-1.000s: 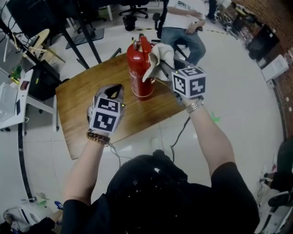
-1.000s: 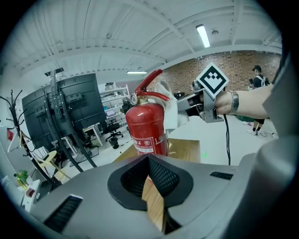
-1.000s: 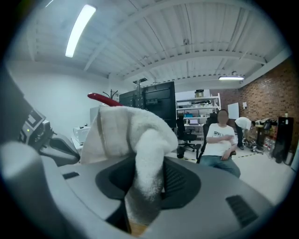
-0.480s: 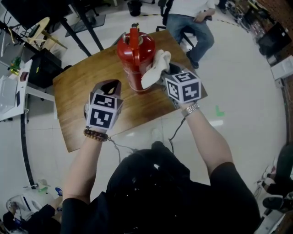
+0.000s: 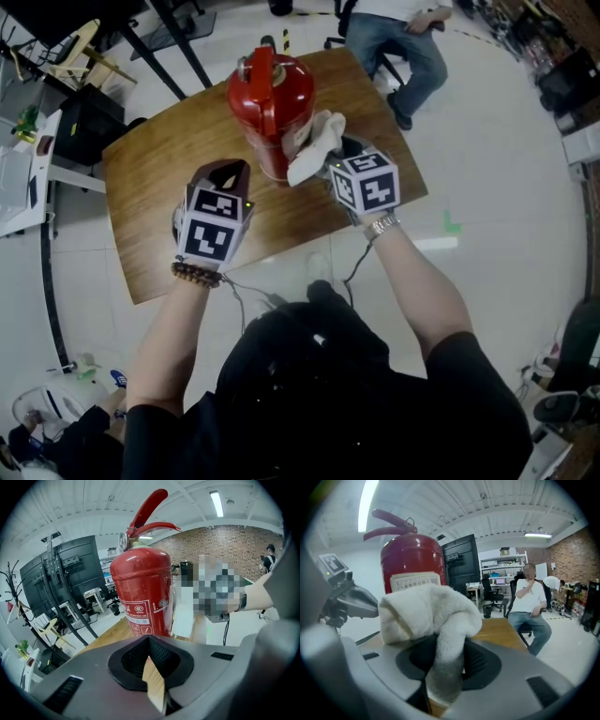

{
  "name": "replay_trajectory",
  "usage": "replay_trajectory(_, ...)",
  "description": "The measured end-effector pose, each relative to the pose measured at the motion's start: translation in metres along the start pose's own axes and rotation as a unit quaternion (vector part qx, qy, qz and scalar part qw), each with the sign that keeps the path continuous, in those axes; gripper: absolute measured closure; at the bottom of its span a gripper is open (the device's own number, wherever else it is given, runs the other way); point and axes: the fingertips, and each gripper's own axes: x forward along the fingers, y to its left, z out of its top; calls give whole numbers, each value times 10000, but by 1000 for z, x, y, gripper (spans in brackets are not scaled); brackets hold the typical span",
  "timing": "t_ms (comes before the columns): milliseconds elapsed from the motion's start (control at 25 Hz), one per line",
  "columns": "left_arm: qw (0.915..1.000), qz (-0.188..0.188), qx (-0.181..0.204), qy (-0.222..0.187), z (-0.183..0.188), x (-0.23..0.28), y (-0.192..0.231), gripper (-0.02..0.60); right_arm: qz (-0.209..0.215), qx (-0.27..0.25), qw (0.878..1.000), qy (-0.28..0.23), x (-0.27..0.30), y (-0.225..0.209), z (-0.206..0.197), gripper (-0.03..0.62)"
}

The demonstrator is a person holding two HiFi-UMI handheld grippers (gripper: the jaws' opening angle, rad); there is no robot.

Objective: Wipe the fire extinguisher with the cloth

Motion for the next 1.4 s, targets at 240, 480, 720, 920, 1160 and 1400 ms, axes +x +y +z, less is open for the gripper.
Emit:
replay_trajectory(240, 9999, 14, -49, 158, -7, 13, -4, 581, -11, -8, 9997, 260, 15, -5, -23, 433)
replay_trajectory(480, 9993, 28, -132, 345, -17, 26, -7, 581, 4, -16, 9987, 515, 29, -10, -44, 433)
replay_trajectory(720, 9984, 76, -236, 511, -26, 35, -9, 581, 64, 15, 9968, 795, 44, -14, -67, 434)
replay_trajectory(920, 9973, 133, -340, 643, -32, 40, -12, 581, 108, -56, 9942, 1070, 55, -17, -84, 434)
replay_trajectory(1160, 9960, 201, -443, 750, -32, 48, -20, 581, 218, -165, 9901, 1378, 70, -22, -103, 434)
replay_trajectory(1400, 9941, 261, -525, 918, -33, 53, -30, 581, 342, -383, 9852, 1635, 82, -26, -113, 434)
